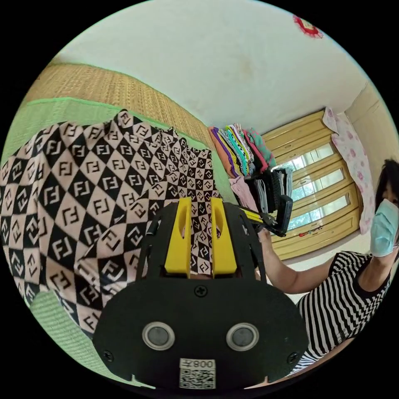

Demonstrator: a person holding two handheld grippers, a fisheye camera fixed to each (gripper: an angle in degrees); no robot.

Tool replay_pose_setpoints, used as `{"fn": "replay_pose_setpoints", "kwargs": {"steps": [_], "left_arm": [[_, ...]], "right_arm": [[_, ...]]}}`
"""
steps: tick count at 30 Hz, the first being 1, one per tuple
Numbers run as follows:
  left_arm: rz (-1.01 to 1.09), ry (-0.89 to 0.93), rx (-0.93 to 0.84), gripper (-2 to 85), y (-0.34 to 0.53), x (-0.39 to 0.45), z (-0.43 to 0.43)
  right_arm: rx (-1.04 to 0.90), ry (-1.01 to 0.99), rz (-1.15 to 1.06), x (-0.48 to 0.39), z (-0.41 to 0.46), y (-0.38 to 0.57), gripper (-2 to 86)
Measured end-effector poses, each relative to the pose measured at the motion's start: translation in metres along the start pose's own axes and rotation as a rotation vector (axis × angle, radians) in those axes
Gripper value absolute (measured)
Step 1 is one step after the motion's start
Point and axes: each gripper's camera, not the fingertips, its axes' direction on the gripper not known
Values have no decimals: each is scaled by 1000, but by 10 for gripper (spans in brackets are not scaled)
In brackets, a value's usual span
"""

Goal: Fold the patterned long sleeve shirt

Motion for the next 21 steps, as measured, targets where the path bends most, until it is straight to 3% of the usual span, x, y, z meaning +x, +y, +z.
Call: {"fn": "replay_pose_setpoints", "kwargs": {"steps": [5,12,21], "left_arm": [[75,27,-102,80,-61,20,80],[125,-23,-193,75,-112,43,156],[119,-151,-226,51,-139,61,205]], "right_arm": [[23,140,98,72,-2,1,76],[-44,201,55,95,29,0,66],[102,-49,262,175,-5,37,6]]}}
